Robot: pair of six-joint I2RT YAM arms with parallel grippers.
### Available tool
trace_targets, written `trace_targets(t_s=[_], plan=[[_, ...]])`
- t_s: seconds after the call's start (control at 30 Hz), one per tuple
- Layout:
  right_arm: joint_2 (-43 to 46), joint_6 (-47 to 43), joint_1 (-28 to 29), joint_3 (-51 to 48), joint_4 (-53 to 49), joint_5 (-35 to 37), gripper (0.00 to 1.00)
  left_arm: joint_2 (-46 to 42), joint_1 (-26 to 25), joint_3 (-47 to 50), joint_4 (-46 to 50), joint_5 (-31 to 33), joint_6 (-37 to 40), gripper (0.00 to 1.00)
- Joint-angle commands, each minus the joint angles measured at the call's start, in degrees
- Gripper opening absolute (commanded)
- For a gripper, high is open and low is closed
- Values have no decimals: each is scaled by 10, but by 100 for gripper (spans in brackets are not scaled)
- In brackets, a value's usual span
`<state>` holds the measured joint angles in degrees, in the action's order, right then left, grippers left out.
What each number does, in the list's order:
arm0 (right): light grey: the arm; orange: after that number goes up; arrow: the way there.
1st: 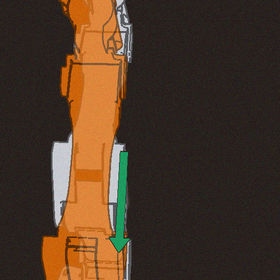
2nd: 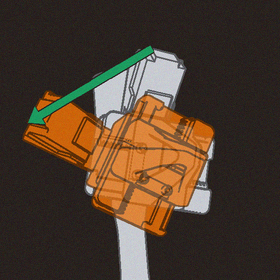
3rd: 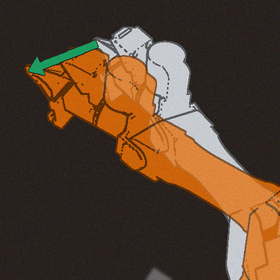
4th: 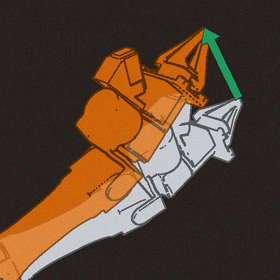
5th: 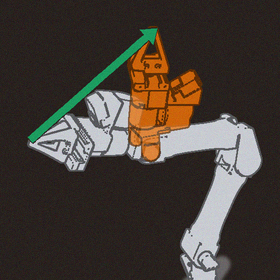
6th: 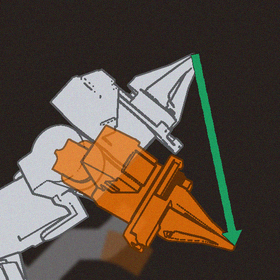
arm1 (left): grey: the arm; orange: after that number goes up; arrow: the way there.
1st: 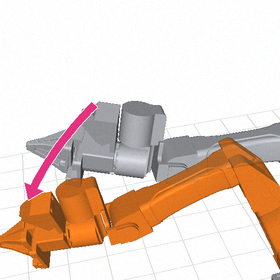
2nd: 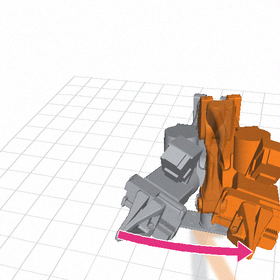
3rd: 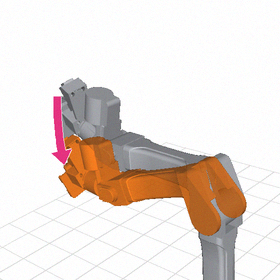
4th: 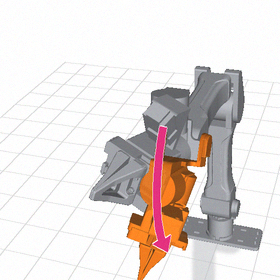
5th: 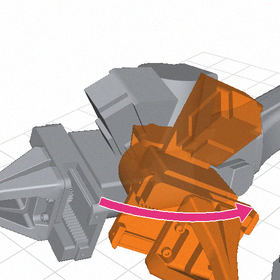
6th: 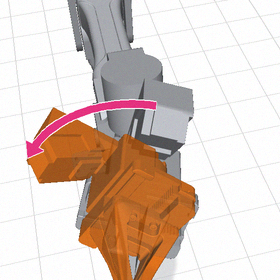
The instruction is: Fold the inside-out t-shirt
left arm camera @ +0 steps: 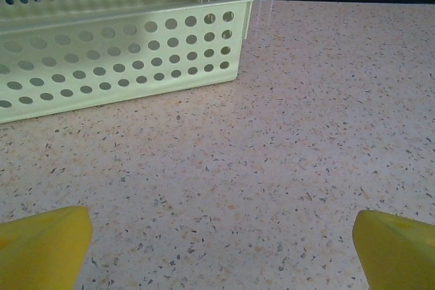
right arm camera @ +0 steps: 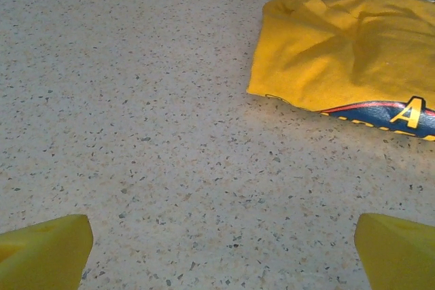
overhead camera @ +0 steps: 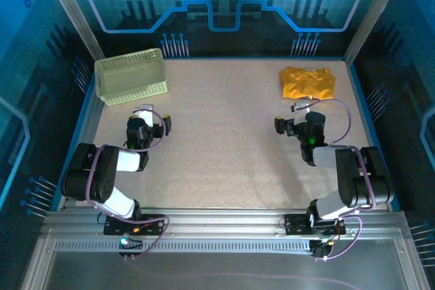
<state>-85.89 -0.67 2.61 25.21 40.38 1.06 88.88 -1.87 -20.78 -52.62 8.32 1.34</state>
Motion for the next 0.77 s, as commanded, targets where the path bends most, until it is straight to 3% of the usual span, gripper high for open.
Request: trace_targets(t_s=[0.0, 0.73], plan=[[-4, -2, 6, -2, 26, 10, 100, 2, 5, -7, -13, 10, -13, 99], [-4, 0, 4, -2, 27, 5, 100, 2, 6, -7, -12, 9, -13, 99]])
